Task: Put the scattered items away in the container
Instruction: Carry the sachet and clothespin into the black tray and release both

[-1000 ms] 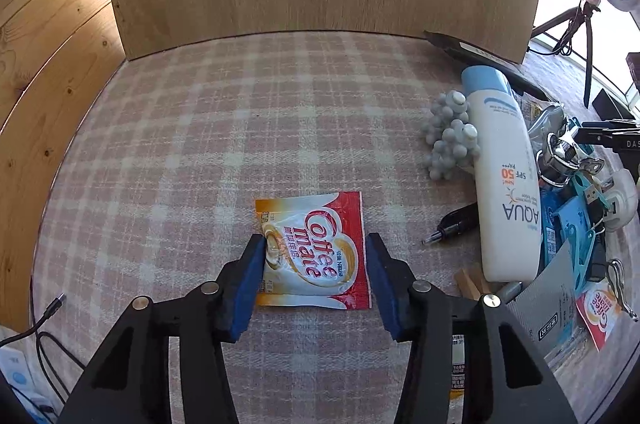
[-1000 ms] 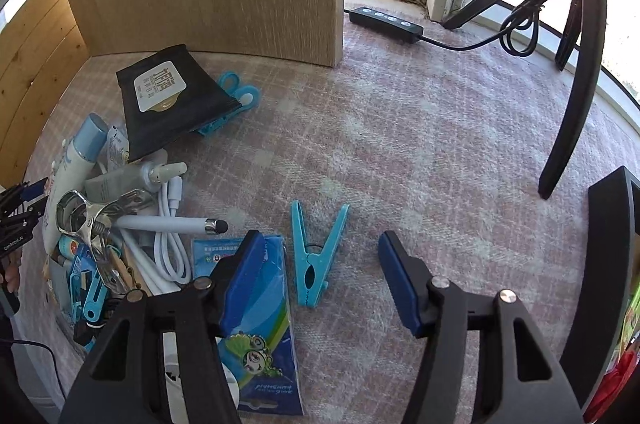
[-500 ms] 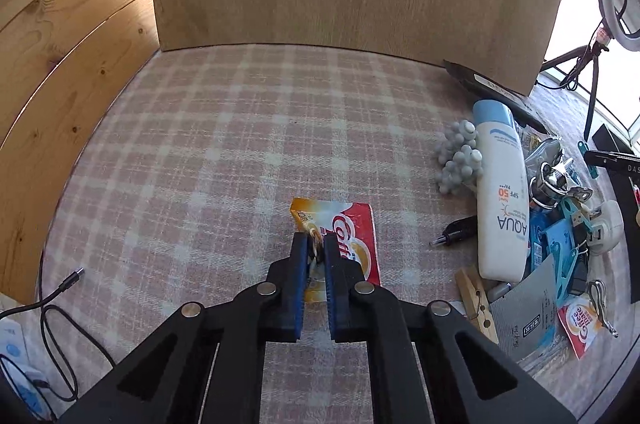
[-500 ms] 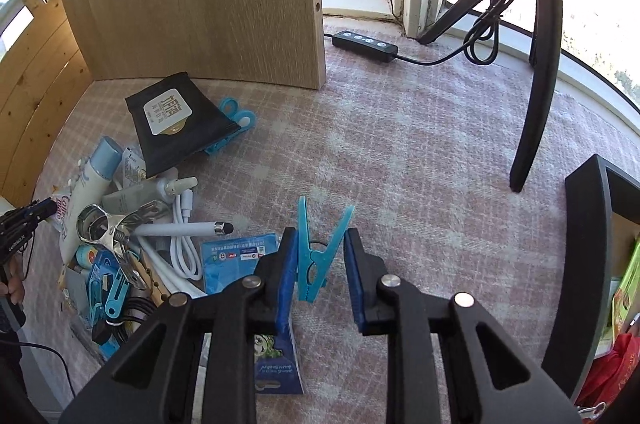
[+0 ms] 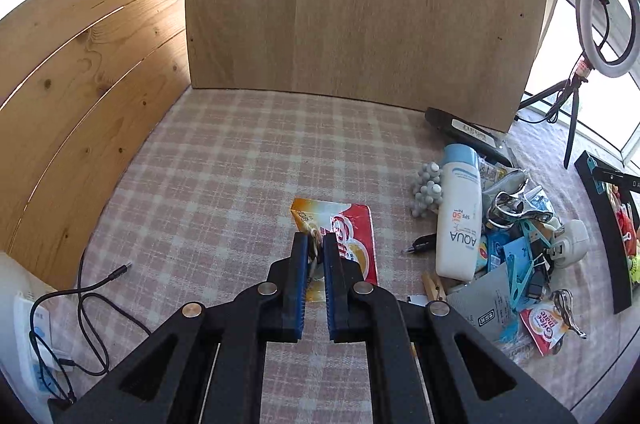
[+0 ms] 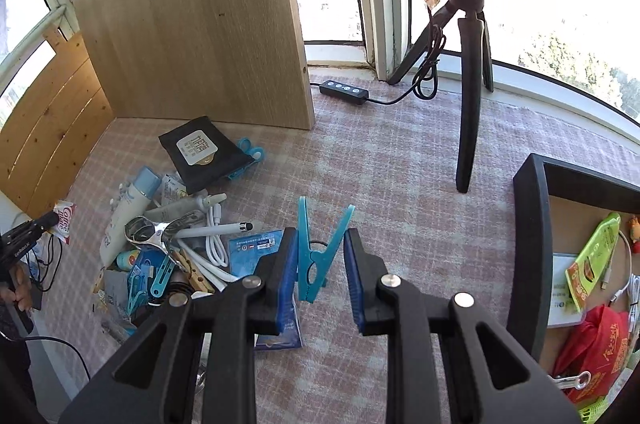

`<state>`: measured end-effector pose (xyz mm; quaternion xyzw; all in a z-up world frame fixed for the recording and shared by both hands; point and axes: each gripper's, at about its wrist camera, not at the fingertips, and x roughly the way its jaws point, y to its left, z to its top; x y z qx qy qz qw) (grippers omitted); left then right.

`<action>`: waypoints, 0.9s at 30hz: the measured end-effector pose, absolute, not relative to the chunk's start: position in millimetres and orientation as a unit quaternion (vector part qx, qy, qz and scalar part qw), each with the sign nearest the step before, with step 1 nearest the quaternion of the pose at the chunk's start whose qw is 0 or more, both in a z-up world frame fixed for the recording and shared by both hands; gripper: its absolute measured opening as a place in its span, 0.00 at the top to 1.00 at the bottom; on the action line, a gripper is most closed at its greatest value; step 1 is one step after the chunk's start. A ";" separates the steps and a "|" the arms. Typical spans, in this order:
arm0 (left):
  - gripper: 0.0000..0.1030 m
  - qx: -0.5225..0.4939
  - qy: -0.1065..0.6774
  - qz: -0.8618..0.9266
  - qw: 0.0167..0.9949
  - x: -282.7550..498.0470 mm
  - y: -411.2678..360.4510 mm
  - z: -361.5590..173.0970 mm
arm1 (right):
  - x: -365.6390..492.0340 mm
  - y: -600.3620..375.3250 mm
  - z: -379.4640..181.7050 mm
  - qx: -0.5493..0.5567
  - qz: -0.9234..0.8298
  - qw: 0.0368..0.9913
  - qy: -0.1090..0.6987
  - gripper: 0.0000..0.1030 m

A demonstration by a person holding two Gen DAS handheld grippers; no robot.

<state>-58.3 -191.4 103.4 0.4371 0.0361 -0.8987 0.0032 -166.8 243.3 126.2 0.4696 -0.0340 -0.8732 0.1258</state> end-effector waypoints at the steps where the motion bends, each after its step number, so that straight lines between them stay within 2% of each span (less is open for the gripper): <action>1: 0.94 0.430 0.036 -0.902 0.000 -56.1 -189.0 113.2 | -161.8 247.9 128.9 0.467 -0.875 0.125 -0.038 0.78; 7: 0.94 0.397 0.025 -0.916 -0.050 -70.8 -144.9 153.1 | -128.3 283.5 139.9 0.457 -0.881 0.109 -0.063 0.78; 12: 0.93 0.388 0.011 -0.914 -0.118 -85.8 -77.7 168.6 | -97.8 326.5 149.0 0.450 -0.886 0.078 -0.080 0.78; 20: 0.93 0.381 -0.010 -0.892 -0.244 -113.7 47.4 186.9 | -52.1 413.3 165.9 0.438 -0.893 0.001 -0.102 0.78; 27: 0.93 0.377 -0.047 -0.862 -0.334 -147.1 168.4 187.9 | -41.7 485.2 156.0 0.440 -0.885 -0.062 -0.135 0.78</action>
